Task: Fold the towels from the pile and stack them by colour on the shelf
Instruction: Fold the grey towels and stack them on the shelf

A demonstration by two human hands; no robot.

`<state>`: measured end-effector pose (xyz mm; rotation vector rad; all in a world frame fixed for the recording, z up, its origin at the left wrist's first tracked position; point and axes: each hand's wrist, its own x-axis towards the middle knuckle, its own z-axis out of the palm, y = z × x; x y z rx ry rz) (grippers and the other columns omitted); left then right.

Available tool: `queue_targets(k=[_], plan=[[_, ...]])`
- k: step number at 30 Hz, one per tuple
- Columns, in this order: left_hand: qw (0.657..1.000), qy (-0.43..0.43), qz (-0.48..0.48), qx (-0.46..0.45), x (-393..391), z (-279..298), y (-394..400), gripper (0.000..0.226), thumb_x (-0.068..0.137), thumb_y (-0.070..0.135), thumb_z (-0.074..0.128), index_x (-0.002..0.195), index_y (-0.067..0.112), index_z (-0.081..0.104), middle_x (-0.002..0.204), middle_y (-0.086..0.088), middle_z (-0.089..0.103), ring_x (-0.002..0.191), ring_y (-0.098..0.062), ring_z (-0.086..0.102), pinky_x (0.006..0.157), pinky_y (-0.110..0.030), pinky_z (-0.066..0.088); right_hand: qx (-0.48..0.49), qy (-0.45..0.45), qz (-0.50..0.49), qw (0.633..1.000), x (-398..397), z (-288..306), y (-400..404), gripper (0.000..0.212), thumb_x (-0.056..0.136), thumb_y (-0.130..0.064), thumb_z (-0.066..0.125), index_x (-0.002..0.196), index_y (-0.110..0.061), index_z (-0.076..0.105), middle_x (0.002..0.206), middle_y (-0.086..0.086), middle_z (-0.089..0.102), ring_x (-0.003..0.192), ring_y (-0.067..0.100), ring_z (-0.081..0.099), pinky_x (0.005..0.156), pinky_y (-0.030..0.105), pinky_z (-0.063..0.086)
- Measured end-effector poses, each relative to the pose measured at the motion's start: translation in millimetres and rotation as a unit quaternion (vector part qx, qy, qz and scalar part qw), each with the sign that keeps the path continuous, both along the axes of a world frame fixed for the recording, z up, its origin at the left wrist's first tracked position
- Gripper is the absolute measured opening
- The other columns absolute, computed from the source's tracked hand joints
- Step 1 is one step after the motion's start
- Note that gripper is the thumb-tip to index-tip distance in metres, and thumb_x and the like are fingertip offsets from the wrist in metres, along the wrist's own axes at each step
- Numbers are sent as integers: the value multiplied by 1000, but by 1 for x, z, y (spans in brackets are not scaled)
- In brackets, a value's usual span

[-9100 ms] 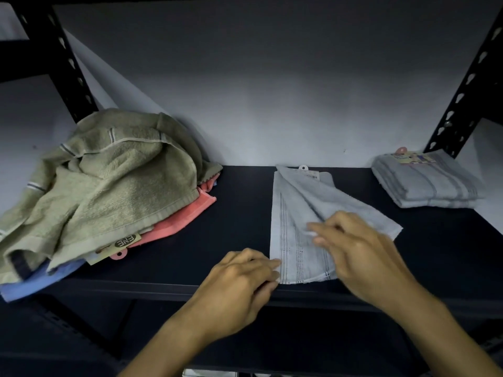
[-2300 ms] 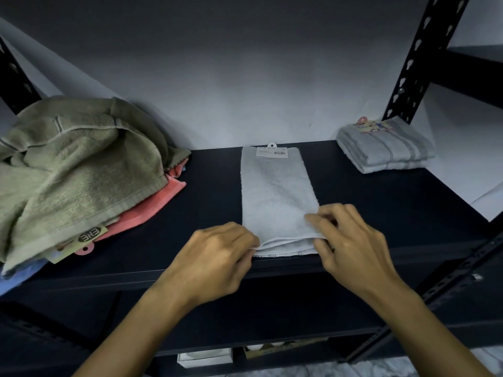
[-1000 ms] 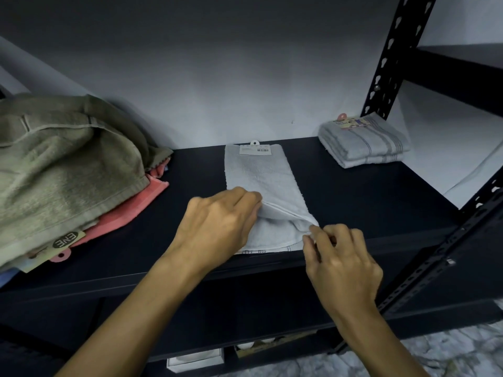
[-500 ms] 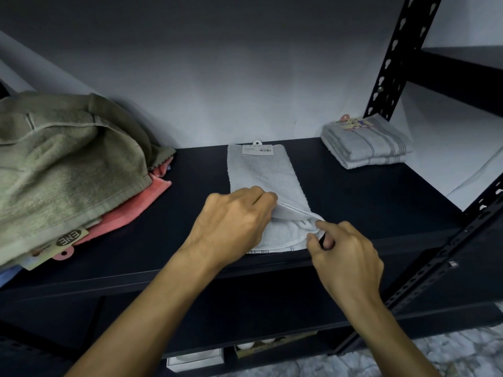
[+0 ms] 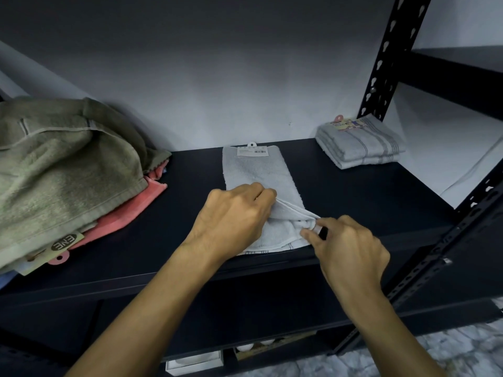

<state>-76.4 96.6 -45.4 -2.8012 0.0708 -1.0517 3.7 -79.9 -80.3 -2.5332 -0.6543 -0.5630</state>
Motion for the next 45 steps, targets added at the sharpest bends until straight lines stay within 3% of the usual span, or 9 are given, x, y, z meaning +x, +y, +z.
queue_targets(k=[4,7,16,21,24,29,34,40,45], plan=[[1000,3,-7,0,3,2,-5,6,84,4,68,86,10,69,70,1,62,54,-18,58,34,-31,41,-69,52,-13,996,-1,11,0,37,83,-56,62,106,-29,72,88,-6,66,78,19,64,53,24,31],[1000,8,-4,0,3,2,-6,6,83,4,69,86,10,69,70,1,61,55,-18,58,34,-30,41,-31,129,-7,991,1,16,-1,39,85,-55,63,117,-33,66,99,-5,69,95,21,65,65,27,39],[998,53,-36,-17,-23,-2,0,37,69,-11,73,97,12,72,86,3,69,73,-17,65,33,-29,38,142,300,3,943,8,7,2,19,84,-43,70,97,-30,70,57,-10,61,67,11,64,67,32,52],[990,117,-37,-64,-41,-5,6,45,69,-10,71,105,16,70,98,9,68,85,-11,64,40,-29,45,194,305,-1,932,9,-1,4,14,86,-42,67,93,-30,71,72,-8,67,71,15,67,68,34,55],[987,132,-34,-89,-46,-7,6,14,92,20,64,105,20,69,98,12,66,87,-7,63,44,-23,44,195,294,-7,936,9,-2,5,12,91,-37,61,92,-29,70,70,-8,67,67,17,68,68,35,56],[987,137,-19,-85,-46,-8,-1,32,93,42,51,112,22,67,106,14,64,94,-5,59,54,-7,19,156,229,-31,960,1,-1,8,14,93,-35,60,99,-28,71,65,-14,61,72,19,65,61,30,45],[995,86,-9,-44,-34,-6,-3,22,93,33,58,95,18,74,92,7,67,79,-9,62,52,-12,16,178,236,-48,954,3,-1,10,13,88,-36,67,96,-27,72,63,-13,61,71,16,65,58,27,41],[998,45,-2,-41,-32,-6,5,16,94,24,60,95,15,73,90,5,68,78,-14,64,42,-22,34,250,255,-18,934,3,0,9,5,86,-27,68,82,-27,67,54,-8,56,56,13,59,55,27,47],[997,44,-11,-61,-43,-1,19,14,98,22,58,99,14,70,96,6,67,85,-14,64,41,-33,46,159,15,53,986,-7,2,0,10,79,-19,70,76,-18,61,84,-5,55,48,13,50,47,14,28]])
